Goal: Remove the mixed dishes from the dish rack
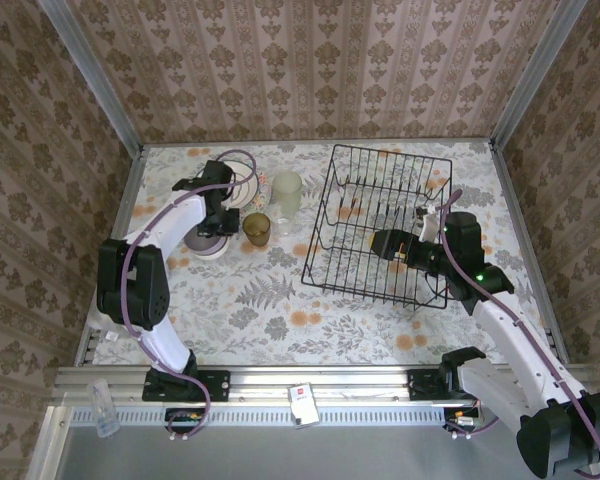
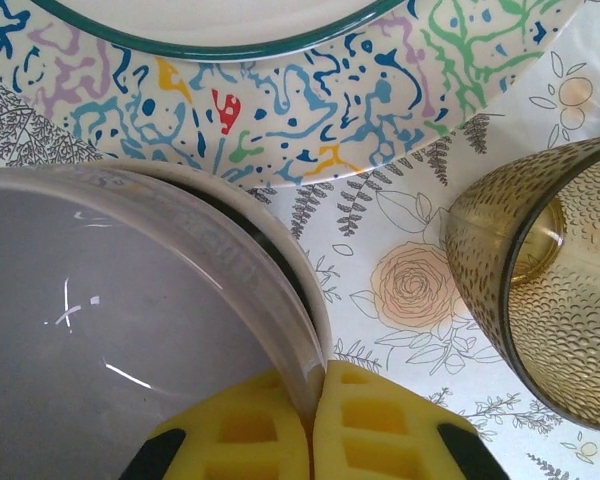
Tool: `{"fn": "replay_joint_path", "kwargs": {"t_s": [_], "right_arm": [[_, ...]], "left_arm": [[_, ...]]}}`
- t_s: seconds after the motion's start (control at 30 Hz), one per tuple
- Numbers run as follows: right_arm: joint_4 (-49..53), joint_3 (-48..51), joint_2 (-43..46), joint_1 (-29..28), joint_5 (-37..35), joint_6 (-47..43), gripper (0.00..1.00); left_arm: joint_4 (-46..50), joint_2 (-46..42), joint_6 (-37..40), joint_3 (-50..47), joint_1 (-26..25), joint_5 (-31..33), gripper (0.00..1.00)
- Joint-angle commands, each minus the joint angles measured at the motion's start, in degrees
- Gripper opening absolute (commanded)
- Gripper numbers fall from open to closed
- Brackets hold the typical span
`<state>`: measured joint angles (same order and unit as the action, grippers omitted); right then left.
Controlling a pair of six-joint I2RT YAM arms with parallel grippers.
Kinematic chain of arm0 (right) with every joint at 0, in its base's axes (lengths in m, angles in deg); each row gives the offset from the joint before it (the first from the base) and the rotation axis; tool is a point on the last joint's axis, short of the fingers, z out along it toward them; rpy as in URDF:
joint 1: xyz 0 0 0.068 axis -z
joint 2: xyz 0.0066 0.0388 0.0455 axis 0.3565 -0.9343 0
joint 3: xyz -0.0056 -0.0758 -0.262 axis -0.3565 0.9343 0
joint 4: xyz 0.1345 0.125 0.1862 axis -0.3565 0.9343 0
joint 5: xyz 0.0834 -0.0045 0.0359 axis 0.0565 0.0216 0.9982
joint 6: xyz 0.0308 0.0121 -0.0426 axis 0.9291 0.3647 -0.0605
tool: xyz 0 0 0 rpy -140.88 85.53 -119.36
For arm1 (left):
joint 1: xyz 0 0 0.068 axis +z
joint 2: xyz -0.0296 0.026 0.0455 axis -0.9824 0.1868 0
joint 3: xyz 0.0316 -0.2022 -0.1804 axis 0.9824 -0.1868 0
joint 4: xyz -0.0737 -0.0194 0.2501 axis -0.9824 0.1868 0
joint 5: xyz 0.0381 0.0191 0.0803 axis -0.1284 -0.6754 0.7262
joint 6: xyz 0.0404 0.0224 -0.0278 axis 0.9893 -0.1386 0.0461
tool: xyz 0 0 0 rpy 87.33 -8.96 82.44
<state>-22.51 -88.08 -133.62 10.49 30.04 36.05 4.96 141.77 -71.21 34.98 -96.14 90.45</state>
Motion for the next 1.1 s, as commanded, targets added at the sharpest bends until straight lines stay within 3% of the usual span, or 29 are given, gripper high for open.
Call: {"fn": "replay_joint_path", "kwargs": {"t_s": [0.0, 0.17, 0.87, 1.07], "right_arm": [[-0.64, 0.40, 0.08, -0.41, -0.52, 0.49, 1.00], [-0.53, 0.70, 0.26, -0.37, -0.86, 0.57, 1.00], [-0.35, 0.49, 0.35, -0.50, -1.13, 0.48, 1.00], [-0.14, 0.16, 0.42, -0.47, -1.23, 0.45, 1.00]], "left_arm": [[-0.85, 0.55, -0.76, 0.33, -0.32, 2.68, 0.00], [-0.50, 1.38, -0.72, 1.12, -0.56, 3.93, 0.00], [0.36, -0.24, -0.73, 1.56, -1.11, 4.75, 0.26], [0.99, -2.61, -0.31, 2.41, -1.42, 5.17, 0.54]]}}
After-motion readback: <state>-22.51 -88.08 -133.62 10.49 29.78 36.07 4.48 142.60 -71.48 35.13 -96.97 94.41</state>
